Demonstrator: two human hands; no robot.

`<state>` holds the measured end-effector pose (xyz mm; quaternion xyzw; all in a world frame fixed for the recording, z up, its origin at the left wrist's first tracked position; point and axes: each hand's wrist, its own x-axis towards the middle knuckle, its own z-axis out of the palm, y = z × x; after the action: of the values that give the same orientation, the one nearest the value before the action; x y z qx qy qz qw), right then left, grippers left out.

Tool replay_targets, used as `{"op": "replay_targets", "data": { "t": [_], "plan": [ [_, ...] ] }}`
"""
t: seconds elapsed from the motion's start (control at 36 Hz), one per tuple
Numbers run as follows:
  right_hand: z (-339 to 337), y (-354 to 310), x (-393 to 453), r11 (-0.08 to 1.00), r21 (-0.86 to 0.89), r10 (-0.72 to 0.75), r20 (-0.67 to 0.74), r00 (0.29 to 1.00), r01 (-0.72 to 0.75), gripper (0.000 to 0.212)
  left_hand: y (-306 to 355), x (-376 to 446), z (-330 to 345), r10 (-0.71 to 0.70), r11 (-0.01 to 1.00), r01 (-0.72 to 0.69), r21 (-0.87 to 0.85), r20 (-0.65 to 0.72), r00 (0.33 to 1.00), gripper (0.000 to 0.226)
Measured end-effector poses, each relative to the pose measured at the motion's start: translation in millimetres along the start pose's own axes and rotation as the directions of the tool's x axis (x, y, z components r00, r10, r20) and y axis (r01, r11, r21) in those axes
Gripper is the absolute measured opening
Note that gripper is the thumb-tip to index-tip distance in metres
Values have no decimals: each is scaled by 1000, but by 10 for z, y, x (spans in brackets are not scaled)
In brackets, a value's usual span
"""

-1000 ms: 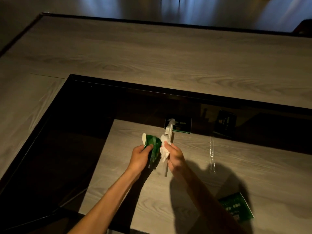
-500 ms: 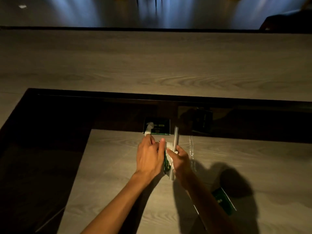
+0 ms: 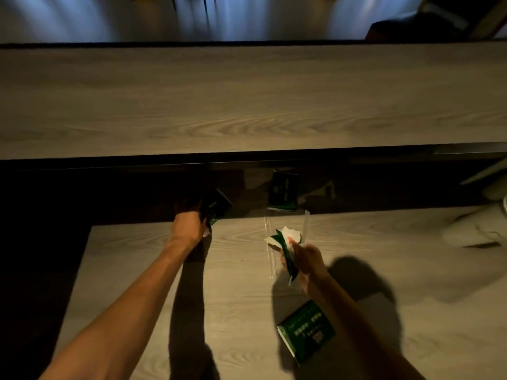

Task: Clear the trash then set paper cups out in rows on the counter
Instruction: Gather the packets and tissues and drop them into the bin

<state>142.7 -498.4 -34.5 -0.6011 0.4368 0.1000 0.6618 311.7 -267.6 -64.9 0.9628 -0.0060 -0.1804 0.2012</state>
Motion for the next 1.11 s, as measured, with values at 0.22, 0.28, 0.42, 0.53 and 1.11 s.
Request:
{"op": "replay_targets", "data": {
  "t": [0.22,0.28,0.42,0.53,1.11],
  "plan": [
    [-9,-129,100,997,-2,-73,85,994,73,37,282,-354,-43,-80,893,83,-443,27,996,24],
    [17,-124,116,997,-19,-71,71,995,72,43,489,-505,-31,-89,789,78,-609,13,996,24],
    [9,-106,137,999,26,-43,-40,998,44,51,1002,-798,275,51,794,30,-607,115,992,45],
    [-142,-57,102,979,163,-90,-173,981,119,34,1267,-899,559,67,961,-33,-274,116,991,65],
    [505,-656,1952,747,-619,-325,-21,946,243,74,1200,-973,648,-48,977,64,-205,81,996,34]
  ]
}}
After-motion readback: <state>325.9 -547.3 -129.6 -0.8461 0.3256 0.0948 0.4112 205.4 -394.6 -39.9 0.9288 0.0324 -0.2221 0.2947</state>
